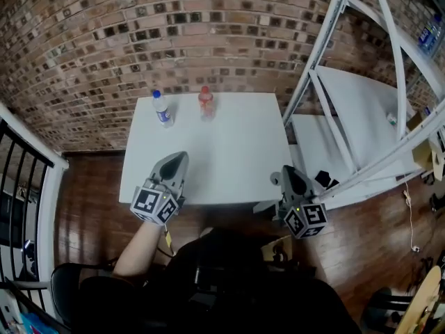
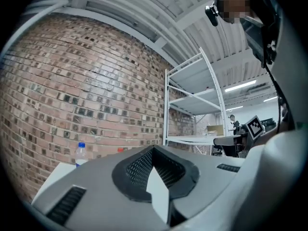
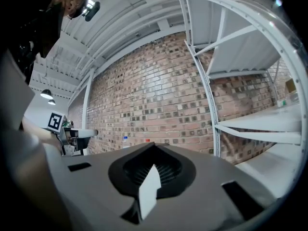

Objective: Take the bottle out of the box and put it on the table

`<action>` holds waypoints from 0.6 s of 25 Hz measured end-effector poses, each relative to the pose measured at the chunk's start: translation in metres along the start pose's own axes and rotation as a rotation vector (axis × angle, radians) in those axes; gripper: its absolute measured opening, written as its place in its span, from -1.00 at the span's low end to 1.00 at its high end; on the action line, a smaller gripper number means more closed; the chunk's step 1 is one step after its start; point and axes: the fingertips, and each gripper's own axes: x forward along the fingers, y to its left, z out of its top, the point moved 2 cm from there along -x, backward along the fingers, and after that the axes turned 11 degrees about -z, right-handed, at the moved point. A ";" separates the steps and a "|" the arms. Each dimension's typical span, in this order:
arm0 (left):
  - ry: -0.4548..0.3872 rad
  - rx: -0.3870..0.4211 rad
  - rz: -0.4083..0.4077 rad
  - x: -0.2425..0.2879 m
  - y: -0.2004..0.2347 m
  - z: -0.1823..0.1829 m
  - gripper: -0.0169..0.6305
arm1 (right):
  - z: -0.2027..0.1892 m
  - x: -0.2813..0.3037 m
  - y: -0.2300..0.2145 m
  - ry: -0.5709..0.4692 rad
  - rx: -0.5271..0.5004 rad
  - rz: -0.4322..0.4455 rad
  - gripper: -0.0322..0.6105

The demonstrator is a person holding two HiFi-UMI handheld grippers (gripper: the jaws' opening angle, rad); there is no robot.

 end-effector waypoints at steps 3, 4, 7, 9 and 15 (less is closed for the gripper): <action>-0.004 -0.004 0.032 -0.014 -0.001 -0.002 -0.94 | -0.003 -0.002 0.008 -0.009 0.010 0.004 -0.89; -0.003 -0.004 0.039 -0.016 -0.001 -0.003 -0.94 | -0.005 -0.001 0.009 -0.011 0.017 0.008 -0.89; 0.004 -0.002 0.048 -0.018 -0.004 -0.007 -0.94 | -0.010 0.003 0.013 -0.003 0.023 0.021 -0.89; 0.008 0.000 0.050 -0.018 -0.004 -0.008 -0.94 | -0.013 0.007 0.013 0.004 0.026 0.023 -0.89; 0.015 0.007 0.068 -0.019 0.003 -0.008 -0.94 | -0.016 0.014 0.013 0.024 0.049 0.017 -0.89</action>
